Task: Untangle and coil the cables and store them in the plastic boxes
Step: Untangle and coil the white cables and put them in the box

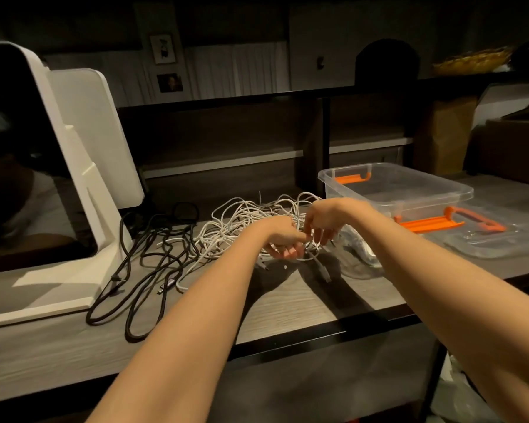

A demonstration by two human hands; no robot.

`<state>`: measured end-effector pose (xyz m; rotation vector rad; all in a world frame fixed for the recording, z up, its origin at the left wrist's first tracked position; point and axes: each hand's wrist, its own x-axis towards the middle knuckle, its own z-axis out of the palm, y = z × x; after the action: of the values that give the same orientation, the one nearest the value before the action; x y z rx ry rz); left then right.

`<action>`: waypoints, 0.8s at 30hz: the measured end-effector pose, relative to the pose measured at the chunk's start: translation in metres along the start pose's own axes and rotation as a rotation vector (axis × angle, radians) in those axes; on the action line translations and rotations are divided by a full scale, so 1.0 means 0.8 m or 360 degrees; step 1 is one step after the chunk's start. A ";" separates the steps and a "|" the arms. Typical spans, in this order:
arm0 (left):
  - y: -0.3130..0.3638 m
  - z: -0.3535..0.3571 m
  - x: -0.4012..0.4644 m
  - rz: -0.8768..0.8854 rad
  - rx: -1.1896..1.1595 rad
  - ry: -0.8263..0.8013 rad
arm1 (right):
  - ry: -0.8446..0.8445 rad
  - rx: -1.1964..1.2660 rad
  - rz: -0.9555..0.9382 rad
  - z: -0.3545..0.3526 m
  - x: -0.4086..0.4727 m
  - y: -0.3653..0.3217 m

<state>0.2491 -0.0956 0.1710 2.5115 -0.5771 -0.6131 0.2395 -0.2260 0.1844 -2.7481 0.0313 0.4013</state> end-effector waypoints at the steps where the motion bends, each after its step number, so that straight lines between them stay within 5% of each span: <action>1: 0.003 0.003 0.003 -0.0013 0.0107 -0.0017 | -0.0004 -0.0008 0.0006 0.001 0.003 0.003; 8: -0.009 0.013 0.026 0.0017 0.0255 0.0172 | -0.0022 -0.0012 -0.0026 0.009 0.015 0.009; 16: -0.043 0.002 0.024 0.0243 -0.1308 0.0513 | 0.0452 -0.0056 -0.0251 0.019 0.036 0.017; 24: -0.062 0.007 0.047 0.0244 -0.1787 0.0598 | 0.1095 -0.0253 -0.0488 0.062 0.057 0.010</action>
<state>0.2909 -0.0769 0.1278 1.4386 -0.1738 -0.2568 0.2690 -0.2144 0.1245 -2.8372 -0.2513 -0.6498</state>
